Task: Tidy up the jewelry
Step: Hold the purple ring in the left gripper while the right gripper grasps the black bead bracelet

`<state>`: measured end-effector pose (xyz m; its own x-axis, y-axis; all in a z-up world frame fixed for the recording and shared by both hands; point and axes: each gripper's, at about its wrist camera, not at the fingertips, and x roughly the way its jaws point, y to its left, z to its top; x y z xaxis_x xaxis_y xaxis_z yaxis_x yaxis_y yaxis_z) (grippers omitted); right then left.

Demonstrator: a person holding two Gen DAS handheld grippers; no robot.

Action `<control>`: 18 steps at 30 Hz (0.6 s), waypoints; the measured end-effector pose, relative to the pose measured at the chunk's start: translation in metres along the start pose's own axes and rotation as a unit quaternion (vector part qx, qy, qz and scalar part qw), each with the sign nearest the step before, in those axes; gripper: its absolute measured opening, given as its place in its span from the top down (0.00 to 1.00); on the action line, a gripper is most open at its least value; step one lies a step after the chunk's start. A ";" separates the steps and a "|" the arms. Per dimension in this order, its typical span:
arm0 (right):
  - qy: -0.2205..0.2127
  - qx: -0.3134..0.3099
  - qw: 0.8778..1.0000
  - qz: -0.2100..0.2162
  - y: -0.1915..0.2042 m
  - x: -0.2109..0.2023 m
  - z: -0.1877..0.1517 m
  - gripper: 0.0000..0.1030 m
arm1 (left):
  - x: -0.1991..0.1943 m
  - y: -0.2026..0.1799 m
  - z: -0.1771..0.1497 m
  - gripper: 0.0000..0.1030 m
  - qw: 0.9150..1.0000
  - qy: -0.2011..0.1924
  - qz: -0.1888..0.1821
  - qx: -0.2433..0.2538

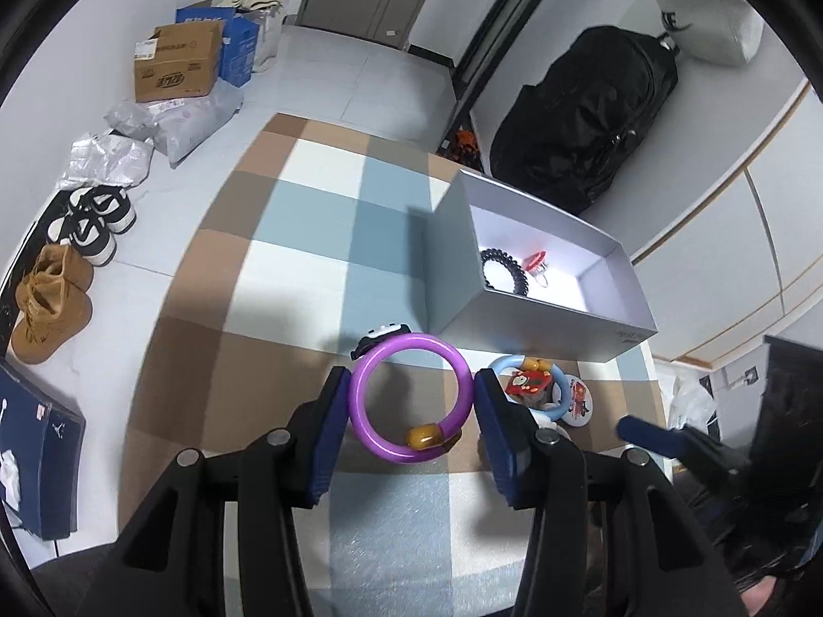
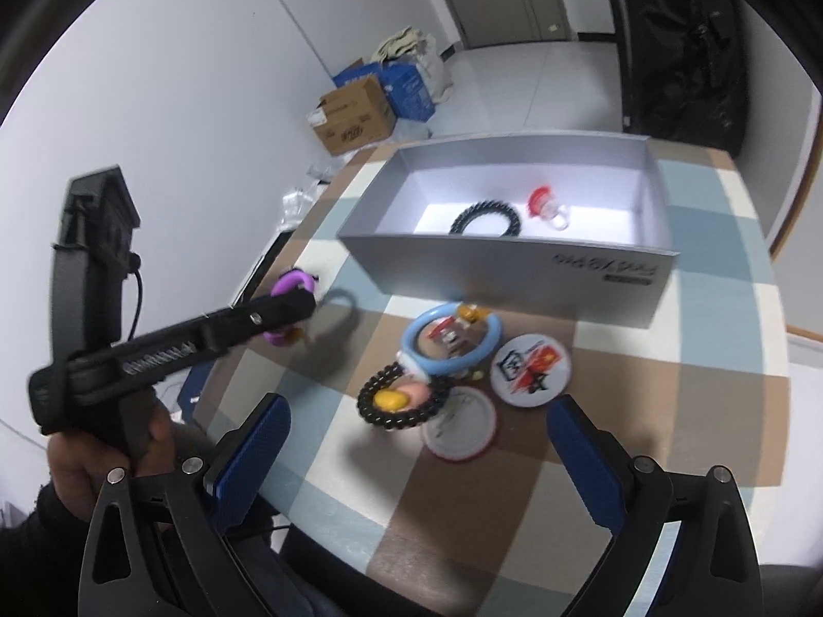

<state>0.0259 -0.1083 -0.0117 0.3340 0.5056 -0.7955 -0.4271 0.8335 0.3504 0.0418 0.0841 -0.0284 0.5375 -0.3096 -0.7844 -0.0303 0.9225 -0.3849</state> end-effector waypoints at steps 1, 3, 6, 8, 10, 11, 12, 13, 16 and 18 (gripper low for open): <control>0.007 -0.005 1.000 -0.003 0.003 0.005 -0.001 0.03 | -0.002 0.001 0.000 0.58 1.000 -0.002 -0.001 -0.004; 0.013 -0.014 1.000 -0.005 0.009 0.012 0.000 0.05 | -0.006 0.005 0.000 0.58 1.000 -0.007 -0.004 -0.009; 0.016 -0.025 1.000 -0.010 0.014 0.020 0.000 0.06 | -0.008 0.008 0.000 0.58 1.000 -0.011 -0.003 -0.011; 0.021 -0.024 0.999 -0.011 0.016 0.027 0.001 0.06 | -0.009 0.010 0.000 0.58 1.000 -0.014 -0.001 -0.013; 0.025 -0.024 0.999 -0.015 0.017 0.034 0.003 0.12 | -0.011 0.011 0.000 0.58 1.000 -0.017 -0.002 -0.015; 0.030 -0.027 0.999 -0.018 0.018 0.038 0.004 0.18 | -0.012 0.013 0.000 0.58 1.000 -0.018 -0.003 -0.016; 0.033 -0.029 0.999 -0.021 0.018 0.041 0.005 0.20 | -0.012 0.014 0.000 0.58 1.000 -0.018 -0.003 -0.017; 0.036 -0.032 0.999 -0.026 0.020 0.044 0.005 0.22 | -0.013 0.015 0.000 0.58 1.000 -0.018 -0.005 -0.018; 0.033 -0.053 0.997 -0.053 0.026 0.049 0.003 0.25 | -0.014 0.017 0.001 0.58 1.000 -0.019 -0.007 -0.019; 0.032 -0.060 0.996 -0.065 0.028 0.050 0.003 0.27 | -0.014 0.017 0.001 0.59 1.000 -0.019 -0.008 -0.019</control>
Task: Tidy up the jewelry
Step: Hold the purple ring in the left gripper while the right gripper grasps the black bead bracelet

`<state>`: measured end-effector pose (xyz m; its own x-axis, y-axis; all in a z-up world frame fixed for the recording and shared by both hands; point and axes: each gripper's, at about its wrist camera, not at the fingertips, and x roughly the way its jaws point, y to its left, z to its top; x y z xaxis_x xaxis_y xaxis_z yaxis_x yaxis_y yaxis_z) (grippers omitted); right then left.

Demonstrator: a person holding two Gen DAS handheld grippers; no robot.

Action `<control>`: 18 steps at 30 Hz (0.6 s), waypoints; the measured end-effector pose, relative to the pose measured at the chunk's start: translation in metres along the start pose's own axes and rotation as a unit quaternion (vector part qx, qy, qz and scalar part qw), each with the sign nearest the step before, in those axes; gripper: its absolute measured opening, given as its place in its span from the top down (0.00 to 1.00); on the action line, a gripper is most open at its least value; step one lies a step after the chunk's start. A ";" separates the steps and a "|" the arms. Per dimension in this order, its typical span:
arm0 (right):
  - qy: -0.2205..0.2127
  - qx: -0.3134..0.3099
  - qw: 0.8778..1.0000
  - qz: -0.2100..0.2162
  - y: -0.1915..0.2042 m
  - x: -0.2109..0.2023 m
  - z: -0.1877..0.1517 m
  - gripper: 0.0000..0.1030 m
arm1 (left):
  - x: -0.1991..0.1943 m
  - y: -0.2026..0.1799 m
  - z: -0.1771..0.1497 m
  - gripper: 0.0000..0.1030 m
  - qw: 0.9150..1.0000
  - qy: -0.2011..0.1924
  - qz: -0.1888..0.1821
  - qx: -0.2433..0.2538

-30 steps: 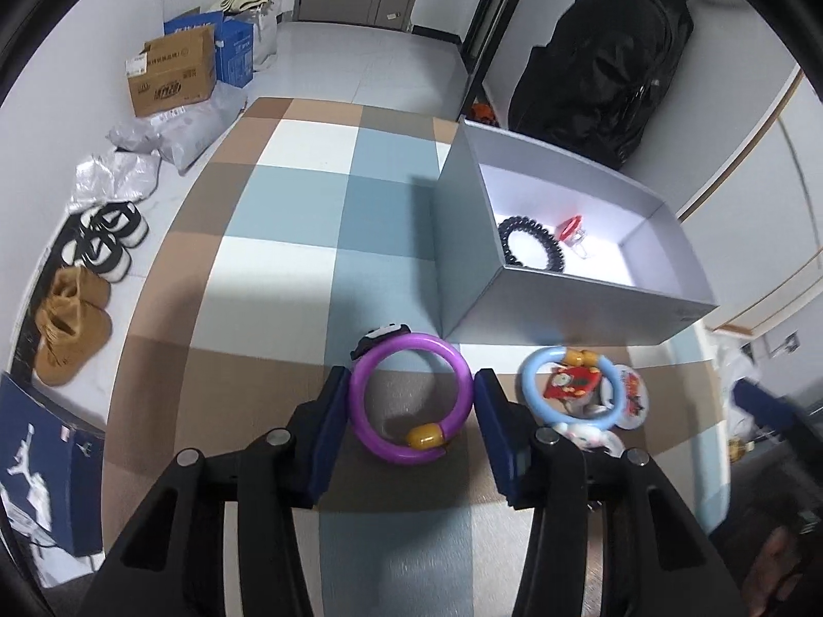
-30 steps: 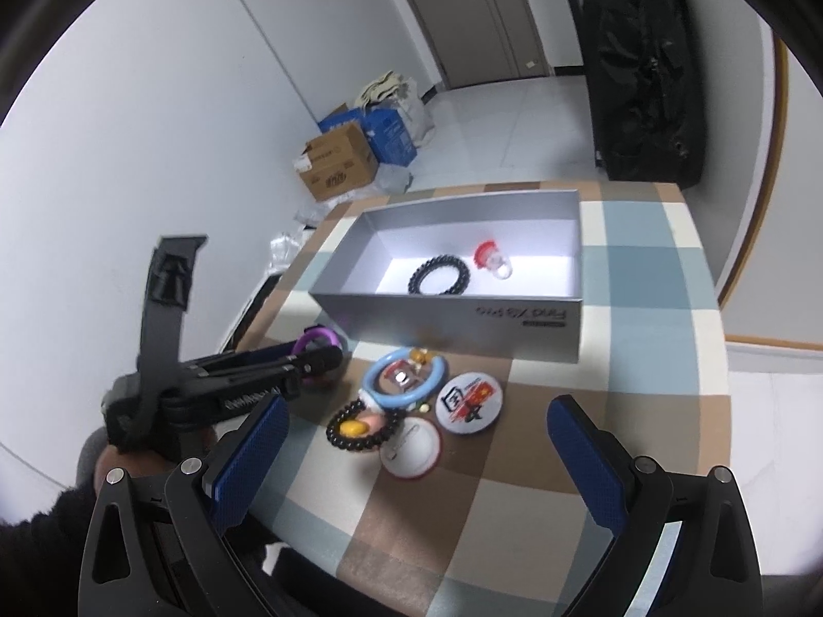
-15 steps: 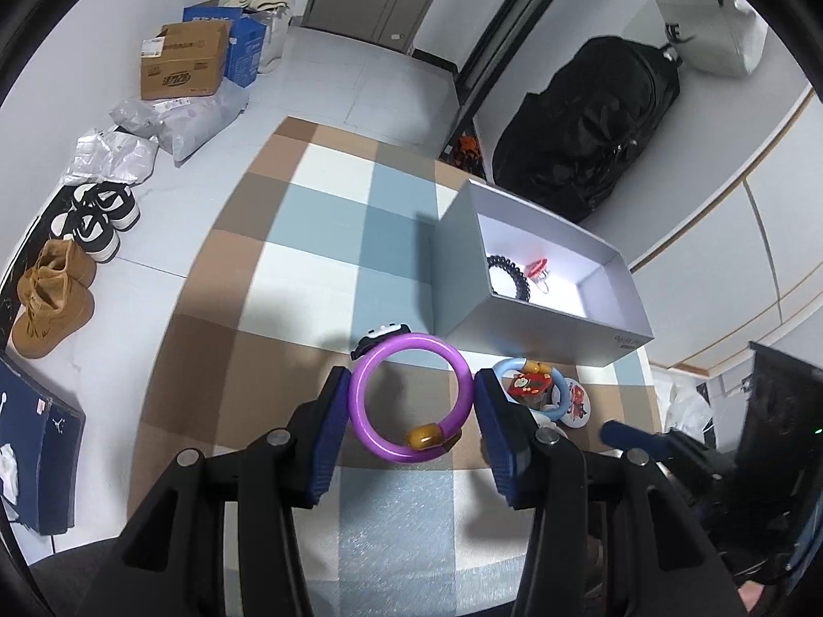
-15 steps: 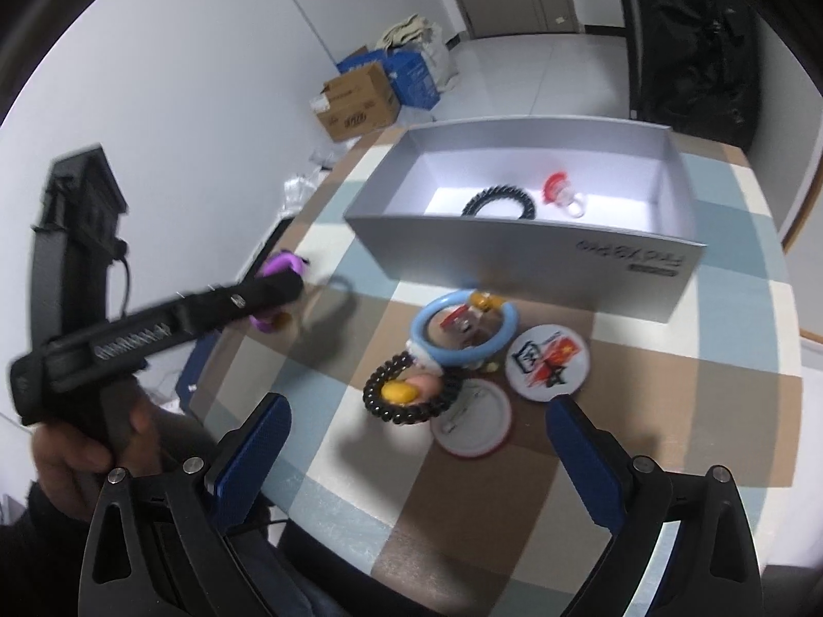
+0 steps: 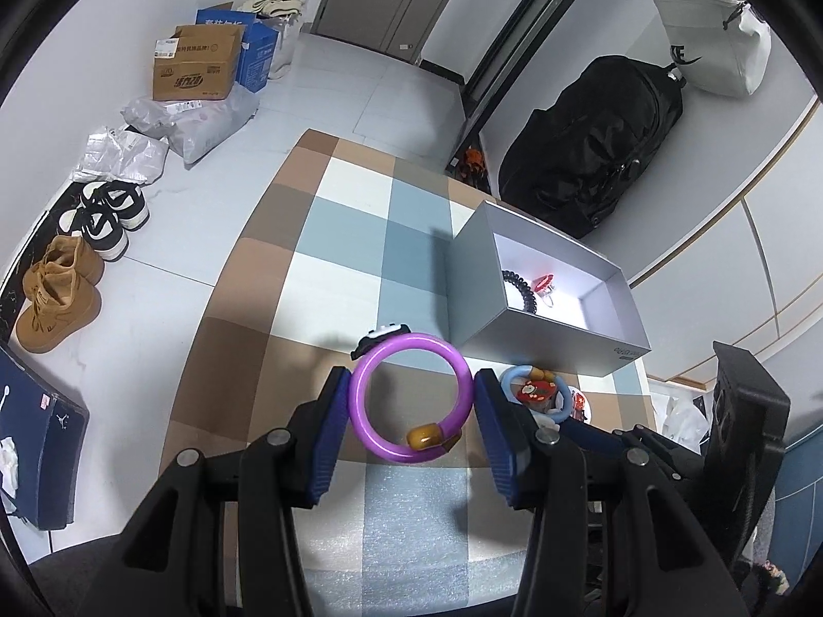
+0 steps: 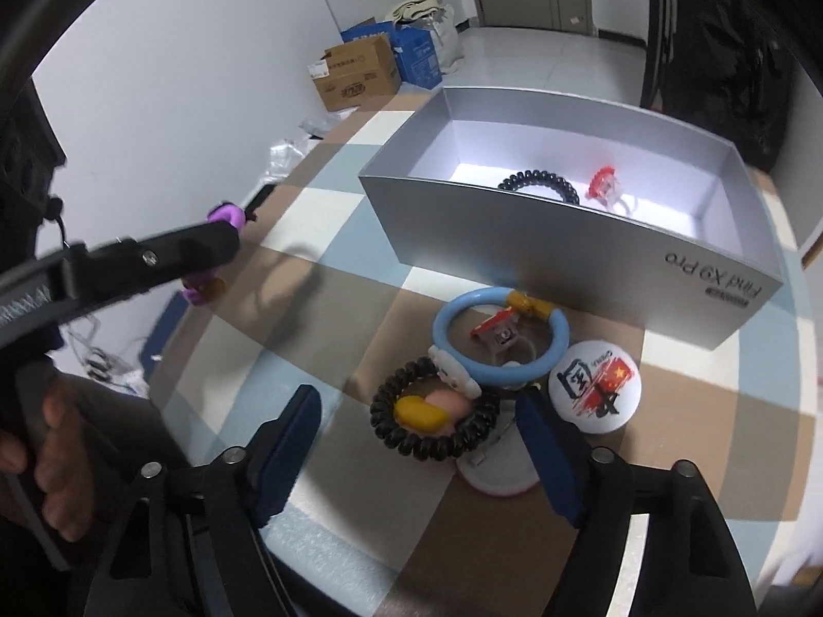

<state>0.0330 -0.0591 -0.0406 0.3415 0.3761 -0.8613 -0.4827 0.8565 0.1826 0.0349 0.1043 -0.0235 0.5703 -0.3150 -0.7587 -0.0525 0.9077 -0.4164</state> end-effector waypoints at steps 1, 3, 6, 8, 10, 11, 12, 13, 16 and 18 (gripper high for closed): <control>-0.002 -0.003 1.000 -0.009 0.001 0.000 0.000 0.30 | 0.000 0.000 0.000 0.58 1.000 0.000 0.000 0.000; -0.003 -0.005 1.000 -0.022 0.000 0.000 -0.001 0.38 | 0.001 0.000 0.001 0.58 1.000 0.000 0.000 0.000; -0.004 0.007 1.000 -0.016 -0.006 -0.004 -0.002 0.45 | 0.000 0.001 0.000 0.58 1.000 0.000 -0.003 -0.003; -0.004 0.015 1.000 -0.004 -0.009 -0.006 -0.002 0.53 | 0.000 0.001 0.000 0.58 1.000 0.000 -0.002 -0.003; -0.004 0.015 1.000 -0.004 -0.011 -0.008 -0.004 0.53 | 0.000 0.001 0.000 0.58 1.000 0.000 -0.003 -0.002; -0.005 0.014 1.000 -0.005 -0.011 -0.010 -0.006 0.54 | -0.001 0.000 0.000 0.58 1.000 0.000 -0.003 -0.001; -0.006 0.013 1.000 -0.005 -0.012 -0.011 -0.006 0.54 | -0.001 -0.001 0.000 0.58 1.000 0.000 -0.003 0.000; -0.008 0.013 1.000 -0.004 -0.012 -0.013 -0.007 0.55 | -0.001 -0.001 0.000 0.58 1.000 -0.001 -0.003 0.001; -0.013 0.016 1.000 -0.002 -0.012 -0.020 -0.008 0.55 | 0.000 -0.006 -0.001 0.58 1.000 -0.001 -0.004 0.005; -0.017 0.021 1.000 0.003 -0.013 -0.025 -0.010 0.55 | 0.000 -0.010 -0.001 0.58 1.000 -0.001 -0.005 0.008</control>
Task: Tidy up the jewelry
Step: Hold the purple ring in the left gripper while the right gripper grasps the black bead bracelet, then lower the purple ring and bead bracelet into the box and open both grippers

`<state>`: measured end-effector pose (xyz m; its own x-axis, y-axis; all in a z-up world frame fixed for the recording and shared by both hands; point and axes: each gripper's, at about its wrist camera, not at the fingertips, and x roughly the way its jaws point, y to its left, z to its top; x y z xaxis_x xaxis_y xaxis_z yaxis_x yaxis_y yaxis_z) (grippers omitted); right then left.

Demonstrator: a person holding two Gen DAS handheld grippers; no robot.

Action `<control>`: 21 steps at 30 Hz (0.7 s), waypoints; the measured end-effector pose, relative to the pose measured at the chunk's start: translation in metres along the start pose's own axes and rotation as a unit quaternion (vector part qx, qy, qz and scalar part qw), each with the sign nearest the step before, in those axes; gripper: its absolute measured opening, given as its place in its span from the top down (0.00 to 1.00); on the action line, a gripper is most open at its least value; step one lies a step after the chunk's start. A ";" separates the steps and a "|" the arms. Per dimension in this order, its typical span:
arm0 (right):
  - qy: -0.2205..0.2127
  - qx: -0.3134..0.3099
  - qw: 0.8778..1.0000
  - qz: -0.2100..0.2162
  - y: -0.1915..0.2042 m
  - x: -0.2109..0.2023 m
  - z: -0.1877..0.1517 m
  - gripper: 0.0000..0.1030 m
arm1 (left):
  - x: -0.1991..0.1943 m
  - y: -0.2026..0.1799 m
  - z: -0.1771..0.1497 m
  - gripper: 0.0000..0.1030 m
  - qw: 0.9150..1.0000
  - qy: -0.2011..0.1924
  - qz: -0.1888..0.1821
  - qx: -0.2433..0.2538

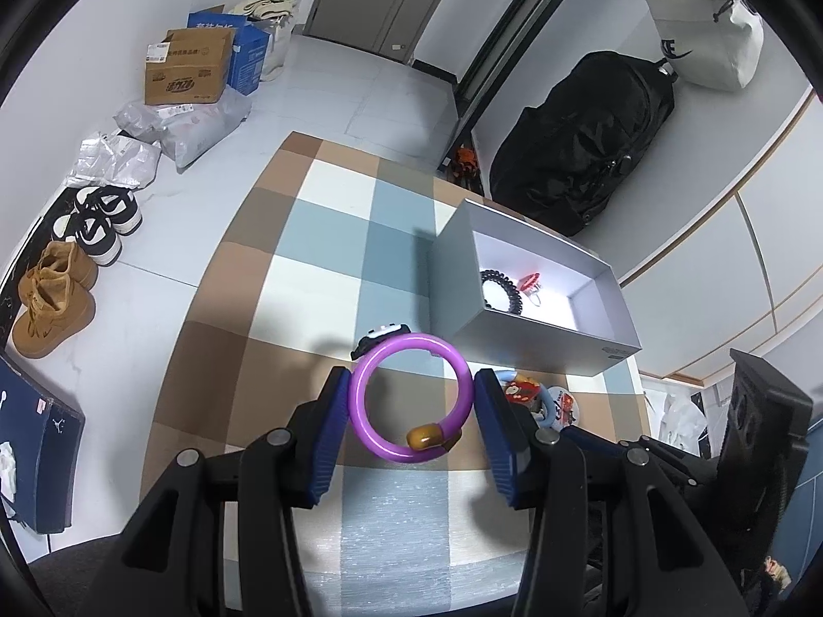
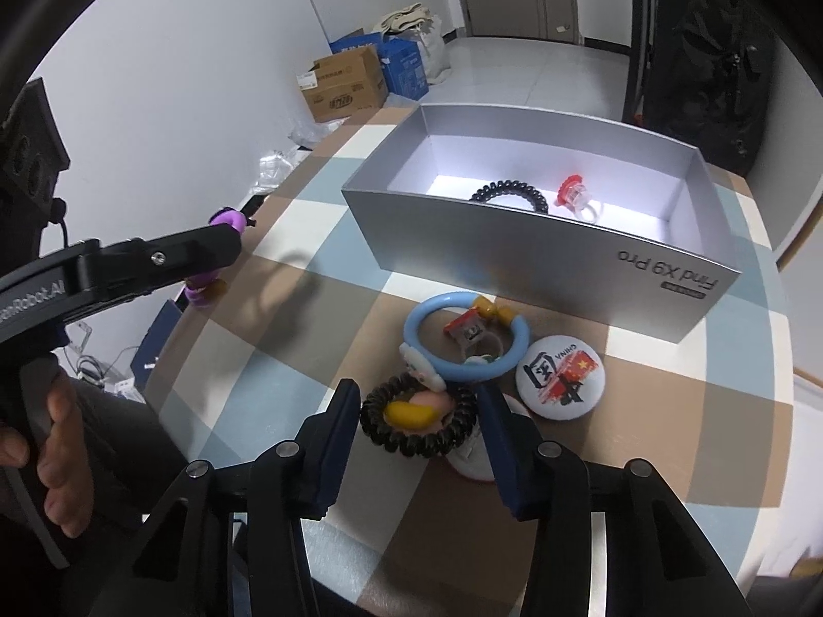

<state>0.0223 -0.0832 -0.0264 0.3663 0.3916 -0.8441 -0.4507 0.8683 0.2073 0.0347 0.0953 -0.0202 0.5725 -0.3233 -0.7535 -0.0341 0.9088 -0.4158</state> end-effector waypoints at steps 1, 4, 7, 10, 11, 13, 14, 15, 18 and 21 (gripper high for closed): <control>-0.003 0.006 1.000 0.005 -0.003 -0.004 -0.001 0.56 | 0.000 -0.001 0.000 0.58 1.000 0.000 -0.002 0.000; -0.011 0.016 1.000 0.010 -0.007 -0.011 -0.001 0.56 | 0.000 -0.005 -0.001 0.58 1.000 0.001 -0.007 -0.002; -0.019 0.031 0.999 0.022 -0.012 -0.019 -0.002 0.56 | 0.000 -0.011 -0.001 0.58 1.000 -0.003 -0.009 0.001; -0.027 0.046 0.998 0.033 -0.021 -0.028 -0.003 0.56 | -0.001 -0.018 -0.003 0.58 1.000 -0.007 -0.013 0.009; -0.029 0.050 0.998 0.036 -0.026 -0.032 -0.003 0.56 | -0.002 -0.019 -0.003 0.58 1.000 -0.008 -0.016 0.008; -0.036 0.057 0.997 0.042 -0.032 -0.038 -0.001 0.56 | -0.003 -0.021 -0.004 0.58 1.000 -0.011 -0.028 0.002; -0.040 0.061 0.996 0.044 -0.034 -0.041 0.000 0.56 | -0.004 -0.022 -0.004 0.58 0.999 -0.012 -0.034 -0.001; -0.045 0.065 0.996 0.047 -0.036 -0.045 0.000 0.56 | -0.004 -0.023 -0.003 0.58 0.999 -0.012 -0.038 -0.003; -0.057 0.075 0.994 0.056 -0.041 -0.051 0.001 0.56 | -0.006 -0.030 -0.002 0.58 0.999 -0.018 -0.051 -0.004; -0.074 0.088 0.991 0.068 -0.048 -0.060 0.005 0.56 | -0.010 -0.043 0.000 0.58 0.998 -0.030 -0.048 0.014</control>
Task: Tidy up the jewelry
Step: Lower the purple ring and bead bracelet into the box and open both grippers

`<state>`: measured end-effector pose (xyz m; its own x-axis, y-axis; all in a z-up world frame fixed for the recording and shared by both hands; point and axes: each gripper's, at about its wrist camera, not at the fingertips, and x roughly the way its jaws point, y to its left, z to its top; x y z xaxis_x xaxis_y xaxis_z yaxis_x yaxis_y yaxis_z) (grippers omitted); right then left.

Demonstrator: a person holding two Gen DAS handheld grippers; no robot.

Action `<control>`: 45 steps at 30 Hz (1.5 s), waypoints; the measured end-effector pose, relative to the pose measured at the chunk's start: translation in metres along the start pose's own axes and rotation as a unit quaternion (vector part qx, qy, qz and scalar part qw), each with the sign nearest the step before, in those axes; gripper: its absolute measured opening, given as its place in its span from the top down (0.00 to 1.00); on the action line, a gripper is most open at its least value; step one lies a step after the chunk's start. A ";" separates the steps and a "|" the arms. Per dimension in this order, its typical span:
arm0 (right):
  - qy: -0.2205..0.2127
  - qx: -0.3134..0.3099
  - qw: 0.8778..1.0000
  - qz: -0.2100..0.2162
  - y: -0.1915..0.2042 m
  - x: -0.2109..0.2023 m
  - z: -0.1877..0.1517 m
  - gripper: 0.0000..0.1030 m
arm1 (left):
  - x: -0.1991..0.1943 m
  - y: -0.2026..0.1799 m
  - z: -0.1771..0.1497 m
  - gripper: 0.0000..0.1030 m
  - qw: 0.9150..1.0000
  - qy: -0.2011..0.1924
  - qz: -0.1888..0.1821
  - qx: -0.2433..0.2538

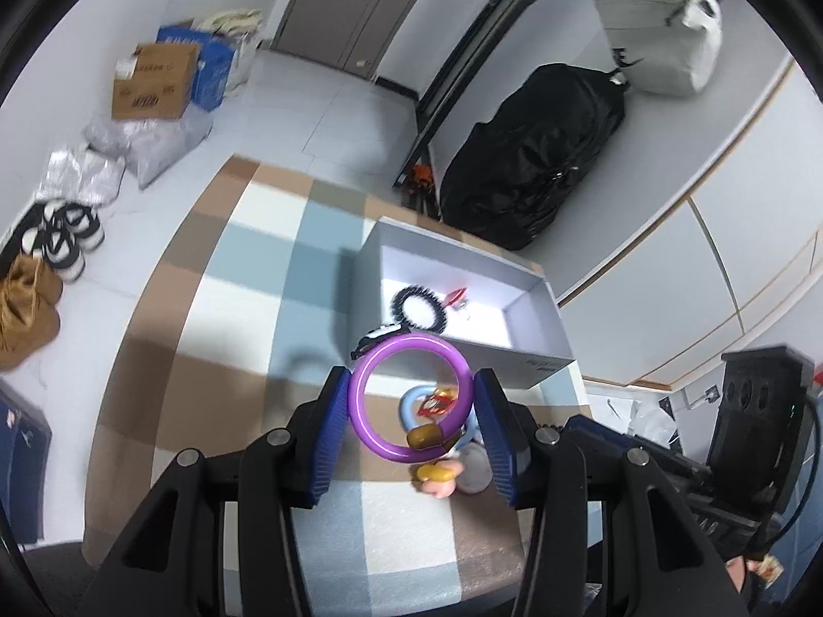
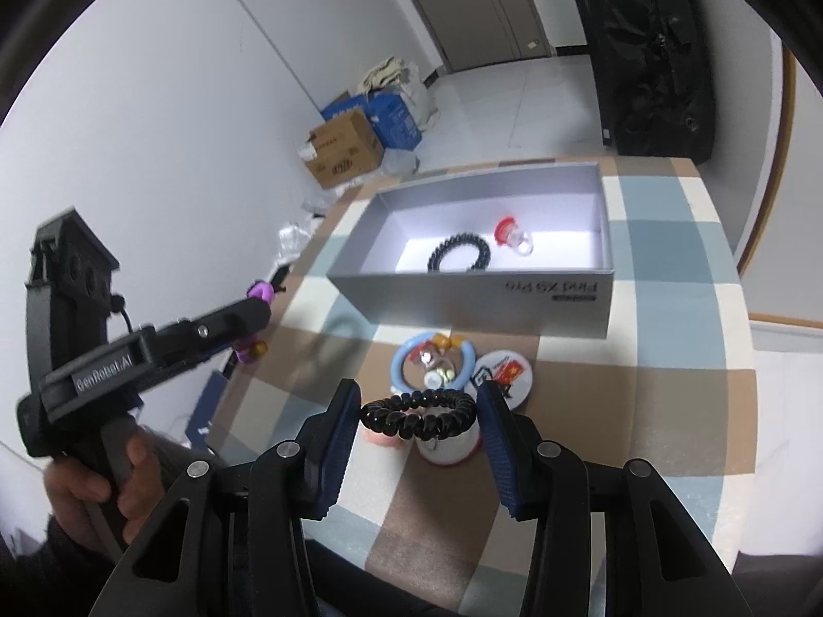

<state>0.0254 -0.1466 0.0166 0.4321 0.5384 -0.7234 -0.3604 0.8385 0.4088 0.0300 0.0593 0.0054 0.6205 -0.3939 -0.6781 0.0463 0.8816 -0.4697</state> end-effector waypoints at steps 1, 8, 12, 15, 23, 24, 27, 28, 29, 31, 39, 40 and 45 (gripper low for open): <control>-0.010 0.004 1.000 0.006 -0.001 -0.005 0.004 0.56 | 0.000 -0.004 0.001 0.58 1.000 0.000 0.000 0.004; -0.059 -0.003 0.998 0.009 -0.001 -0.031 0.033 0.56 | 0.008 -0.024 0.018 0.58 1.000 0.006 -0.004 0.017; -0.073 0.002 0.997 0.014 -0.005 -0.036 0.057 0.56 | 0.018 -0.033 0.034 0.58 0.999 0.008 -0.002 0.032; -0.074 0.002 0.997 0.020 -0.007 -0.035 0.077 0.56 | 0.028 -0.037 0.044 0.58 0.999 0.017 0.003 0.040; -0.071 -0.006 0.997 0.029 -0.019 -0.012 0.114 0.56 | 0.053 -0.034 0.065 0.58 0.998 0.038 -0.006 0.039; -0.071 -0.004 0.997 0.029 -0.022 -0.008 0.116 0.56 | 0.057 -0.033 0.067 0.58 0.998 0.040 -0.007 0.039; -0.067 0.006 0.997 0.031 -0.031 0.002 0.121 0.56 | 0.067 -0.032 0.070 0.58 0.998 0.049 -0.003 0.046; -0.066 0.010 0.997 0.030 -0.035 0.005 0.120 0.56 | 0.072 -0.031 0.070 0.58 0.997 0.054 -0.002 0.048; -0.065 0.013 0.997 0.030 -0.037 0.007 0.120 0.56 | 0.074 -0.031 0.071 0.58 0.997 0.057 -0.002 0.049; -0.050 0.028 0.998 0.030 -0.047 0.018 0.119 0.56 | 0.080 -0.031 0.070 0.58 0.996 0.063 -0.009 0.057; -0.029 0.080 0.996 0.036 -0.068 0.035 0.122 0.56 | 0.094 -0.026 0.069 0.58 0.994 0.085 -0.030 0.056; -0.022 0.086 0.995 0.036 -0.070 0.039 0.121 0.56 | 0.094 -0.025 0.069 0.58 0.994 0.089 -0.031 0.054; 0.006 0.126 0.991 0.036 -0.080 0.052 0.117 0.53 | 0.098 -0.027 0.071 0.50 0.992 0.102 -0.042 0.062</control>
<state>0.1733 -0.1762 0.0108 0.4019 0.5980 -0.6934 -0.1720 0.7931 0.5843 0.1454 0.0153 -0.0085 0.4405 -0.4997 -0.7458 0.1938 0.8641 -0.4645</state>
